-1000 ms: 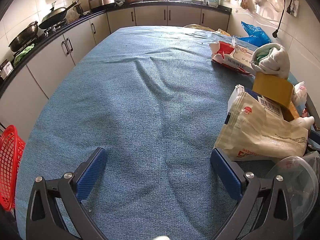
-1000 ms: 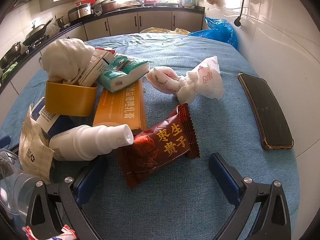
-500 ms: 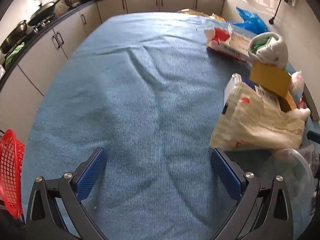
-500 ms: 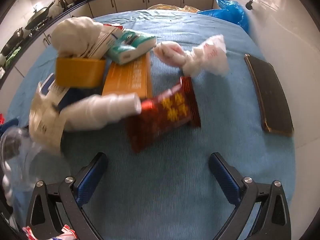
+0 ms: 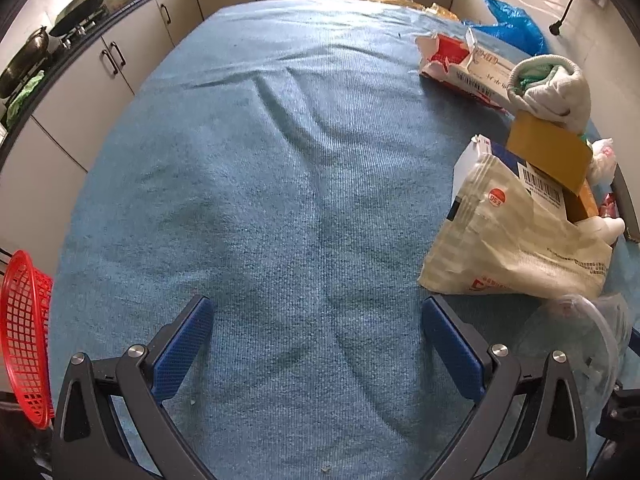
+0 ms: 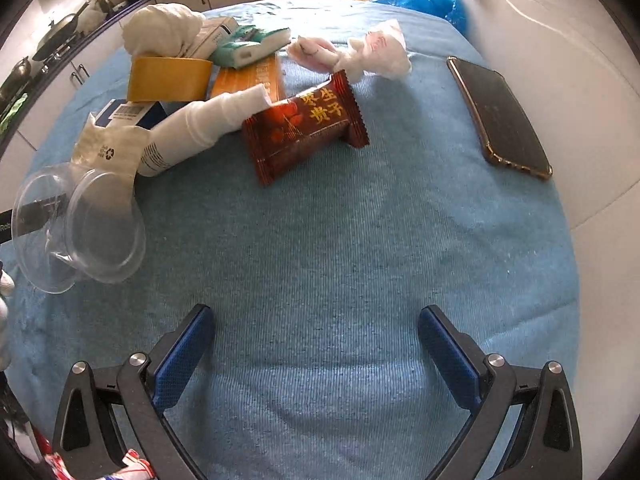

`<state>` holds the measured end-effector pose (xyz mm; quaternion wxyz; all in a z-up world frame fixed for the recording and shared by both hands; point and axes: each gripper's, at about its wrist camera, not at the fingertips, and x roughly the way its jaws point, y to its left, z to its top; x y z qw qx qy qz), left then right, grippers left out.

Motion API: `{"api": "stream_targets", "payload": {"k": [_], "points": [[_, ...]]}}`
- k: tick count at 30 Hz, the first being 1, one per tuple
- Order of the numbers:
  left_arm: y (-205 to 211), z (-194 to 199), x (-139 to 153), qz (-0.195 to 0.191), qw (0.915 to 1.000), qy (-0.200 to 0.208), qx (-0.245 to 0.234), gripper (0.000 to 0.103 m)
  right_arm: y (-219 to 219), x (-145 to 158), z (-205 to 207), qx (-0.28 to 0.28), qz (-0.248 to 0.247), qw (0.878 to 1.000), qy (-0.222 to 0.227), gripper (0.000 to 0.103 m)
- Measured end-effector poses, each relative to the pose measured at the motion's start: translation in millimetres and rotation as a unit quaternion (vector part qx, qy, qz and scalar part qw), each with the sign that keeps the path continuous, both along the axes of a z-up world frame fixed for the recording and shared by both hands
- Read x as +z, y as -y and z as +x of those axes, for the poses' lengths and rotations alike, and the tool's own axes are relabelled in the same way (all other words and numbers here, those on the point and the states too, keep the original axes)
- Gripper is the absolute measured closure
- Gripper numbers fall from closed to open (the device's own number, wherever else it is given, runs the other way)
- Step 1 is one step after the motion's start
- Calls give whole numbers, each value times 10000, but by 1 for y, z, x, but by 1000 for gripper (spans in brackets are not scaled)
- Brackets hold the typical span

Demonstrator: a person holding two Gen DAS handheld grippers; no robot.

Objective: Collect trash
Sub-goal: 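Move both tools toward the pile of trash on the table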

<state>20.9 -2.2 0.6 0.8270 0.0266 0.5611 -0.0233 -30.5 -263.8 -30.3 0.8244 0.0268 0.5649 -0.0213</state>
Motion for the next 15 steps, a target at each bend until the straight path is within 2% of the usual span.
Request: {"api": "stream_targets", "payload": {"k": [4,6,8,10,12,15], "points": [[0,-4,2,-20,9995,-301,91,1,0,1,0,-45,17,9999,-129,0],[-3,-13,6,-117,9990,-371,206,7,3,0,3,-15,33,9999,-148,0],[-9,-25,13,-329,9977,-437,399,17,2,4,4,-16,32,10000,-93,0],[-17,-36,22,-631,9948,-489,625,18,2,3,-1,-107,27,9999,19,0],[-22,-46,37,-726,9938,-376,757,18,-4,4,-9,-227,2,9997,69,0],[-20,-61,64,-618,9948,-55,810,18,-7,5,-15,-249,4,9997,17,0]]}}
